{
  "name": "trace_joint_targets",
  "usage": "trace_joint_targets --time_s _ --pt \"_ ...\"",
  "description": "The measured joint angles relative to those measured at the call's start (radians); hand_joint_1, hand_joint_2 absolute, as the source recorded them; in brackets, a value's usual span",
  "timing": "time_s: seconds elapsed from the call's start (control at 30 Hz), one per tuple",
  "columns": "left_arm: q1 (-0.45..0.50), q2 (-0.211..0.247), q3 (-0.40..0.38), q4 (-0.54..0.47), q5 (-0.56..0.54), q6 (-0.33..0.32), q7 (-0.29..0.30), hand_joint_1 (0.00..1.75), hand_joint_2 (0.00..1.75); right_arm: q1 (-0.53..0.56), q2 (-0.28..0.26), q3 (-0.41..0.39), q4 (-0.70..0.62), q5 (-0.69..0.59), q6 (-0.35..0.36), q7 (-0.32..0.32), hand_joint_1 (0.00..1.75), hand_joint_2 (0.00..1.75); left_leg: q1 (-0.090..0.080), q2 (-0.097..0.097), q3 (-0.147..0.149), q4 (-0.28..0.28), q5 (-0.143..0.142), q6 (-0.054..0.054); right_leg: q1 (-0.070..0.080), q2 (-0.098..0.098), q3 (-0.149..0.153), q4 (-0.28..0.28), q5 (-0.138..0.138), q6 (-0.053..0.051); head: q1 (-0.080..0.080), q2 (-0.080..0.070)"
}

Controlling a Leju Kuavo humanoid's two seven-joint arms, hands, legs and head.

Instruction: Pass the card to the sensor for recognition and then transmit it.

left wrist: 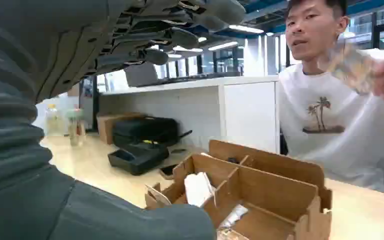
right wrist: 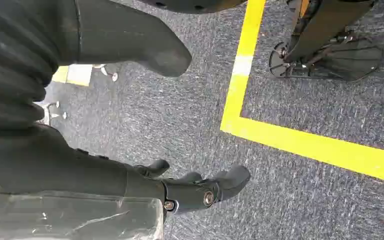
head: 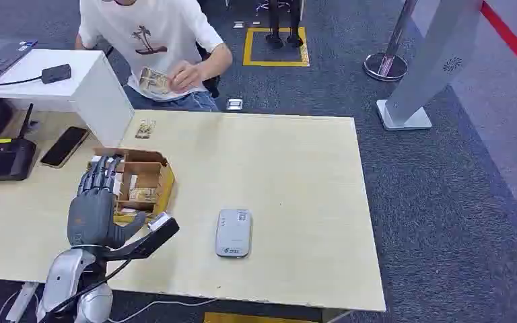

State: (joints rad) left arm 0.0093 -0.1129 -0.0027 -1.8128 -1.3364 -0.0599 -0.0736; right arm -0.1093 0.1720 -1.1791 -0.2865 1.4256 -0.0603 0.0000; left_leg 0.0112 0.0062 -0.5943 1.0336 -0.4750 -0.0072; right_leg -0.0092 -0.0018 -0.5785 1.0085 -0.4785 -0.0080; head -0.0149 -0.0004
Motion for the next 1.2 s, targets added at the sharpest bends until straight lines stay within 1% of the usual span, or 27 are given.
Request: trace_joint_targets --time_s 0.07,0.17,0.23,0.33,0.43,0.5,0.6,0.7,0.87,1.03,1.2 --pt "-0.007 0.013 -0.008 0.001 -0.066 0.003 0.018 0.00 1.75 0.000 0.000 0.000 0.000 0.003 0.001 0.000 0.00 1.75 0.000 0.000 0.000 0.000 0.000 0.000 0.000 0.000 0.000 0.000 0.000 0.000 0.000 0.000" --pt "-0.033 0.049 -0.028 0.014 -0.182 0.006 0.053 0.00 1.75 0.000 0.000 0.001 0.000 0.009 0.003 0.000 0.00 1.75 0.000 0.000 0.000 0.000 0.000 0.000 0.000 0.000 0.000 0.000 0.000 0.000 0.000 0.000" --pt "-0.059 0.079 -0.047 0.029 -0.189 0.005 0.077 0.00 1.75 0.000 0.000 0.001 0.000 0.018 0.004 -0.002 0.00 1.75 0.000 0.000 0.000 0.000 0.000 0.000 0.000 0.000 0.000 0.000 0.000 0.000 0.000 0.000" --pt "-0.086 0.113 -0.067 0.050 -0.190 0.004 0.096 0.00 1.75 0.000 0.000 0.002 0.000 0.019 0.006 -0.002 0.00 1.75 0.000 0.000 0.000 0.000 0.000 0.000 0.000 0.000 0.000 0.000 0.000 0.000 0.000 0.000" --pt "-0.112 0.151 -0.098 0.073 -0.190 -0.005 0.135 0.00 1.75 -0.001 0.000 0.003 0.000 0.022 0.007 -0.003 0.00 1.75 0.000 0.000 0.000 0.000 0.000 0.000 0.000 0.000 0.000 0.000 0.000 0.000 0.000 0.000" --pt "-0.140 0.183 -0.122 0.103 -0.190 -0.013 0.141 0.00 1.75 -0.001 0.000 0.005 0.000 0.025 0.011 -0.003 0.00 1.75 0.000 0.000 0.000 0.000 0.000 0.000 0.000 0.000 0.000 0.000 0.000 0.000 0.000 0.000" --pt "-0.183 0.215 -0.146 0.149 -0.190 -0.013 0.149 0.00 1.75 -0.001 0.000 0.008 0.001 0.035 0.014 -0.003 0.00 1.75 0.000 0.000 0.000 0.000 0.000 0.000 0.000 0.000 0.000 0.000 0.000 0.000 0.000 0.000" --pt "-0.218 0.231 -0.169 0.184 -0.190 -0.012 0.151 0.00 1.75 -0.001 0.000 0.010 0.002 0.037 0.014 -0.003 0.00 1.75 0.000 0.000 0.000 0.000 0.000 0.000 0.000 0.000 0.000 0.000 0.000 0.000 0.000 0.000" --pt "-0.250 0.235 -0.204 0.225 -0.190 -0.011 0.143 0.00 1.75 -0.001 0.000 0.013 0.002 0.038 0.013 -0.003 0.00 1.75 0.000 0.000 0.000 0.000 0.000 0.000 0.000 0.000 0.000 0.000 0.000 0.000 0.000 0.000" --pt "-0.263 0.238 -0.224 0.241 -0.190 -0.010 0.136 0.00 1.75 -0.001 0.000 0.019 0.002 0.039 0.011 -0.003 0.00 1.75 0.000 0.000 0.000 0.000 0.000 0.000 0.000 0.000 0.000 0.000 0.000 0.000 0.000 0.000" --pt "-0.269 0.238 -0.225 0.251 -0.190 -0.007 0.132 0.00 1.75 -0.001 0.000 0.020 0.002 0.039 0.011 -0.003 0.00 1.75 0.000 0.000 0.000 0.000 0.000 0.000 0.000 0.000 0.000 0.000 0.000 0.000 0.000 0.000"
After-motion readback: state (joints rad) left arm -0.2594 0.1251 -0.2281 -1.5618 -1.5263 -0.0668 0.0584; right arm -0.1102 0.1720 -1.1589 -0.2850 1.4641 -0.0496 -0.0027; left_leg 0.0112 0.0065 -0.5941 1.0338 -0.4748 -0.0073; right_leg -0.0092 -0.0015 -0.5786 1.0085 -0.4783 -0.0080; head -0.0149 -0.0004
